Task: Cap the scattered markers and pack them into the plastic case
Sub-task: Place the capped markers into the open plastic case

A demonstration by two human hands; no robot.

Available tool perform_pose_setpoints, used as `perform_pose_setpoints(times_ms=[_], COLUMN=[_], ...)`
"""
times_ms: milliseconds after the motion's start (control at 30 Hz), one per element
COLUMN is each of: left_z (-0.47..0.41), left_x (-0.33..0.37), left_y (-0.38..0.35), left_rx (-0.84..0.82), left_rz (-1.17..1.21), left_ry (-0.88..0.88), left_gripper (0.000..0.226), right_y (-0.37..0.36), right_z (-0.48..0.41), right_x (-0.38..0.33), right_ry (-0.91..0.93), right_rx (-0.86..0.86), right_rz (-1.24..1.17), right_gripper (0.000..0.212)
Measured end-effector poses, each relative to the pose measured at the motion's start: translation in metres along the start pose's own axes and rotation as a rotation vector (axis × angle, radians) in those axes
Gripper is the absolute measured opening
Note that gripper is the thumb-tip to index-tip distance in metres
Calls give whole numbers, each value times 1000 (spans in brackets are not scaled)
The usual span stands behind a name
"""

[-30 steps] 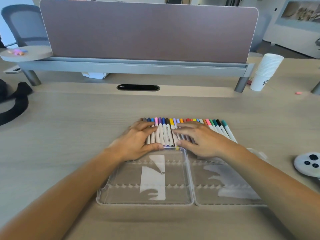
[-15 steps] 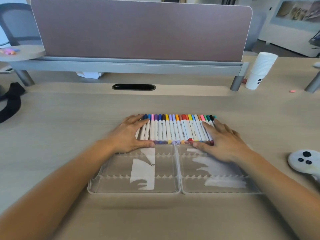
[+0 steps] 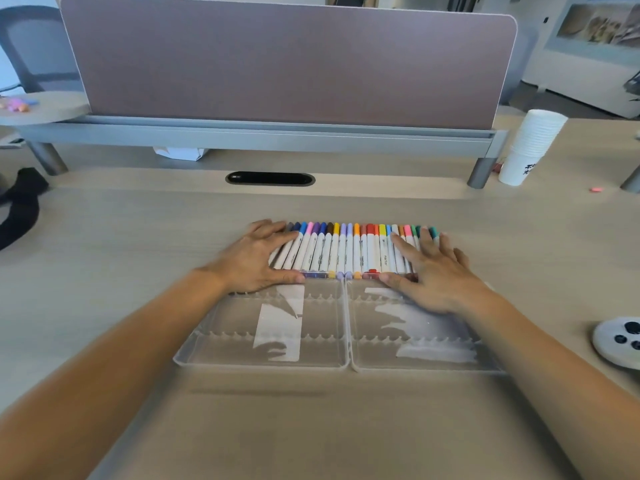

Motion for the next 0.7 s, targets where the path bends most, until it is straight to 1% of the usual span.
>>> perform_pose_setpoints(times_ms=[133, 200, 267, 300, 367, 433, 500, 533, 600, 633, 700], left_z=[-7, -6, -5, -5, -7, -9, -9, -10, -9, -8, -7], left_x=[26, 51, 75, 82, 85, 85, 80, 74, 58, 51, 43], left_y=[2, -3, -13, -18, -25, -26, -23, -20, -17, -16, -16], left_rx=[-30, -53, -70, -78, -99, -91, -29, 3, 16, 7, -11], left_rz=[-77, -106, -101, -98, -107, -114, -160, -199, -249, -256, -262], left_ry=[-61, -117, -192, -216, -224, -211, -169, -111, 59, 136, 222], left_gripper=[122, 108, 84, 76, 74, 74, 75, 79, 92, 98, 104], right_y=[8, 4, 0, 0, 0, 2, 5, 7, 5, 2, 0], right_z=[7, 8, 8, 7, 6, 6, 3, 0, -4, -5, -7], right_x=[-20, -28, -29, -29, -28, -24, -13, -6, 4, 5, 4], right_ry=[226, 289, 297, 298, 304, 278, 177, 111, 20, 9, 19], right_rx=[-7, -34, -47, -47, -39, -7, 50, 68, 44, 19, -7], right_rz=[-2, 30, 31, 34, 45, 48, 50, 46, 13, -4, -24], right_gripper=[68, 65, 65, 65, 62, 65, 72, 74, 79, 80, 83])
Point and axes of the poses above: each hand's wrist, its own z-axis away from the middle knuckle, its own y-axis out of the back of the hand, x = y × z, the point moved 8 cm from there along -z, towards the middle knuckle, and after that the axes turned 7 degrees about x, right-handed, at the moved point
